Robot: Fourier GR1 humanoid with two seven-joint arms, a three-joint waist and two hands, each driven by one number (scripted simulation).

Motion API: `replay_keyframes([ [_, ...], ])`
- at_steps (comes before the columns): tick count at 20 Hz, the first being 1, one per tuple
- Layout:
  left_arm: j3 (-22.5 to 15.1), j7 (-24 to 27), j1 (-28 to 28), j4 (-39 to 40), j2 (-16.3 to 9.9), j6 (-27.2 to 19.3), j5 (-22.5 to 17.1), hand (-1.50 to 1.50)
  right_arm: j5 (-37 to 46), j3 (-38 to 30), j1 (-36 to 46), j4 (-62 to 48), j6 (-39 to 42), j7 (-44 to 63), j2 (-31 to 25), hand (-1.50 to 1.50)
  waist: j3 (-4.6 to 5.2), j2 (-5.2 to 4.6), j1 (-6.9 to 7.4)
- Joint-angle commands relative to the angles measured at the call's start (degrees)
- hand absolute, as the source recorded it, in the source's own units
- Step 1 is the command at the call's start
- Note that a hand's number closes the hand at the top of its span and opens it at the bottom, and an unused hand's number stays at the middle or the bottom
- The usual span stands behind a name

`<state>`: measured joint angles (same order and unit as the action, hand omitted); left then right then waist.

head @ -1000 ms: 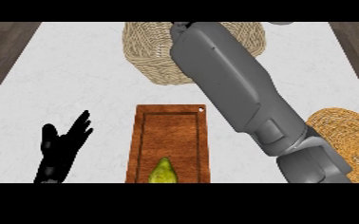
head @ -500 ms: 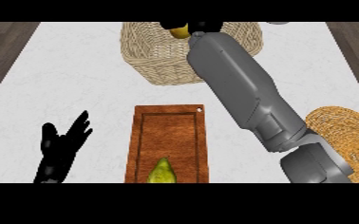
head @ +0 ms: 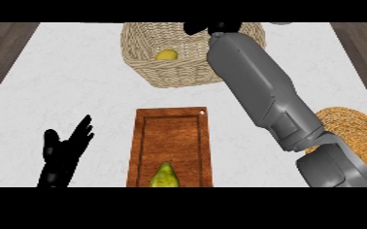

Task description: Pick the lemon from the placemat and place it in the basket

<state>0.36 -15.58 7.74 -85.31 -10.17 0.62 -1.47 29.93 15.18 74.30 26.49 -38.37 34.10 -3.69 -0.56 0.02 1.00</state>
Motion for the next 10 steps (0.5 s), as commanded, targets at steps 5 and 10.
replay_keyframes([
  [5, -1.53, -2.31, 2.91, -0.53, 1.61, -0.32, 1.05, 0.0, 0.03, -3.02, -4.36, 6.92, -3.6, -1.13, -1.48, -1.5, 0.54, 0.07, -0.64],
  [10, 3.2, -0.03, -0.32, 4.82, -1.34, 2.01, -1.36, 0.0, -1.19, -6.52, -6.06, 11.41, -4.44, 1.62, -5.15, -1.5, 0.58, 0.0, -1.09],
])
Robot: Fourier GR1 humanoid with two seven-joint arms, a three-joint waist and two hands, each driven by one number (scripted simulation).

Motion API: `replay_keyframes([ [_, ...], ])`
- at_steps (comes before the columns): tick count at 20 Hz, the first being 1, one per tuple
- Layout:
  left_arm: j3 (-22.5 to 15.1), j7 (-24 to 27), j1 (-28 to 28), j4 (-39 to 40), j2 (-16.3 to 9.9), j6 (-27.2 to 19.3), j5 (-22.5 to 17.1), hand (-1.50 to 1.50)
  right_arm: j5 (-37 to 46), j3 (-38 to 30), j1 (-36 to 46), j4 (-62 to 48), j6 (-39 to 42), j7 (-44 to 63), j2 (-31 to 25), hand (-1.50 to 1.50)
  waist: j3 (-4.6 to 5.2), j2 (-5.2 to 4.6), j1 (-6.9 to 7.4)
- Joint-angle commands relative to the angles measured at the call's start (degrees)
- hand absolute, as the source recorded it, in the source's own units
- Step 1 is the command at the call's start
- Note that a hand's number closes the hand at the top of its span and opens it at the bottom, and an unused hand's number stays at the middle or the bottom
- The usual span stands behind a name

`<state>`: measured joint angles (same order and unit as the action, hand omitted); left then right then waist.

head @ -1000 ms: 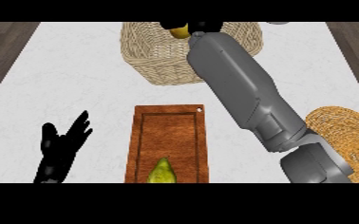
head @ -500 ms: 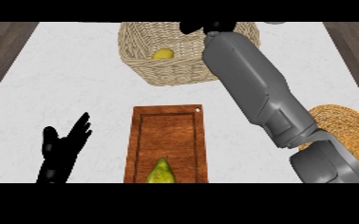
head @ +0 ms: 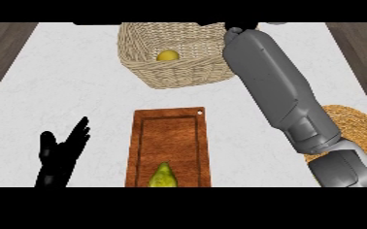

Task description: Pick the lemon from the placemat and place it in the basket

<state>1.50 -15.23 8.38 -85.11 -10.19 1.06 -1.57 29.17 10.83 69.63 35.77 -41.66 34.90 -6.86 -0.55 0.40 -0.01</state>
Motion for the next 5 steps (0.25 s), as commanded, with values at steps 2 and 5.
replay_keyframes([
  [2, 0.36, -2.39, 1.91, 1.06, 0.07, -0.17, -0.01, 0.0, -0.33, -1.53, -6.97, 9.15, -0.08, 2.02, -5.41, -1.5, 0.52, 0.19, -1.36],
  [5, 1.77, -2.18, -0.74, 2.45, -0.33, -0.09, -0.51, 0.0, -0.36, -1.57, -11.09, 15.91, 3.99, 5.1, -8.79, -1.5, 0.55, 0.15, -1.55],
])
